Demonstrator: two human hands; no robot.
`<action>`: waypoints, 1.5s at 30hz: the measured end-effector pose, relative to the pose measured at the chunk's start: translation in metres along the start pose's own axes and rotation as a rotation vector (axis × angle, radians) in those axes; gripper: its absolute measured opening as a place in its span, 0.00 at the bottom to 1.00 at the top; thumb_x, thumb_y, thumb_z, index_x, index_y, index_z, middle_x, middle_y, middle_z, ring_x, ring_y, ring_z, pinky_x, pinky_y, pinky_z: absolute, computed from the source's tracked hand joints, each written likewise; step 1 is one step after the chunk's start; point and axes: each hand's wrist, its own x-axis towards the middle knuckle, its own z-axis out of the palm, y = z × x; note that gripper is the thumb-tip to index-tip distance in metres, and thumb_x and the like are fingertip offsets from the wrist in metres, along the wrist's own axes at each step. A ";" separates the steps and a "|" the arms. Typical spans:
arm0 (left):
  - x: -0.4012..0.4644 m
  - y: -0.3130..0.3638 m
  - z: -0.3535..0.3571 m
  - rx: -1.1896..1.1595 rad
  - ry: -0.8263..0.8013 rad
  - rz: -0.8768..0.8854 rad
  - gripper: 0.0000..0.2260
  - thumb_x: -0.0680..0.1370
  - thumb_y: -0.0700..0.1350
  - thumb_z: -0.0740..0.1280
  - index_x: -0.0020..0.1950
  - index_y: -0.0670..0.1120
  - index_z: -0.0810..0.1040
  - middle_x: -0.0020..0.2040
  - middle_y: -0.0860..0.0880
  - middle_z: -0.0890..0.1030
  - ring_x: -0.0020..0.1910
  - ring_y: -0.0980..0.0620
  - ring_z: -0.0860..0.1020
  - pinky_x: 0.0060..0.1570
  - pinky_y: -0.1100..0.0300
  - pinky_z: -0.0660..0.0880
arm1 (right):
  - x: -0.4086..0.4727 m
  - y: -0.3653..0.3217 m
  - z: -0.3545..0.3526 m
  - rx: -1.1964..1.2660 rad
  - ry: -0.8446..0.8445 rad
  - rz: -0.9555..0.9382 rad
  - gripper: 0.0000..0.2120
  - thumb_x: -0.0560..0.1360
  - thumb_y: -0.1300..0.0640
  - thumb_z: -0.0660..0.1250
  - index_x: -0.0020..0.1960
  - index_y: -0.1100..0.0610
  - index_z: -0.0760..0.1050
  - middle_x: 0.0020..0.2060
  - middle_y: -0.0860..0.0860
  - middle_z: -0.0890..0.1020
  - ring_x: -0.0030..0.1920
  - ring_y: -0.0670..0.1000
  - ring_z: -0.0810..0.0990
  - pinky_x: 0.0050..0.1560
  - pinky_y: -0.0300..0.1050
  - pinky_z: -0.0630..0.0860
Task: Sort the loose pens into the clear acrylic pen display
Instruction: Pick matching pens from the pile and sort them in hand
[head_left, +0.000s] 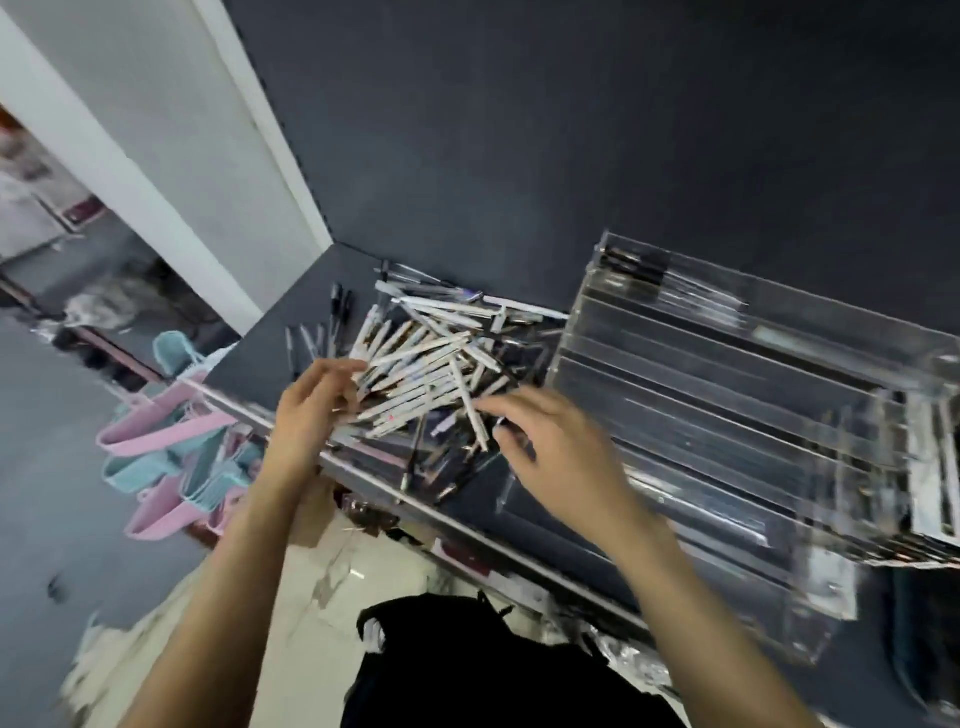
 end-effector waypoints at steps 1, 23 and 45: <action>0.008 -0.011 -0.022 0.104 -0.046 -0.041 0.07 0.78 0.42 0.63 0.46 0.53 0.79 0.43 0.47 0.80 0.38 0.54 0.75 0.47 0.56 0.71 | 0.009 -0.007 0.016 -0.028 -0.065 0.012 0.16 0.79 0.56 0.59 0.66 0.47 0.72 0.59 0.44 0.76 0.58 0.46 0.73 0.51 0.42 0.72; 0.151 -0.086 -0.066 0.755 -0.226 -0.072 0.37 0.69 0.53 0.76 0.70 0.39 0.62 0.63 0.38 0.70 0.59 0.38 0.73 0.54 0.52 0.70 | 0.188 -0.077 0.183 -0.251 -0.185 0.500 0.29 0.75 0.43 0.66 0.65 0.63 0.63 0.37 0.53 0.79 0.38 0.54 0.80 0.32 0.45 0.69; 0.166 -0.092 -0.070 0.417 -0.276 -0.203 0.10 0.73 0.46 0.74 0.49 0.41 0.82 0.45 0.46 0.82 0.46 0.46 0.81 0.51 0.52 0.79 | 0.181 -0.057 0.180 -0.011 -0.040 0.572 0.20 0.77 0.57 0.65 0.65 0.58 0.62 0.26 0.48 0.72 0.25 0.47 0.72 0.26 0.40 0.68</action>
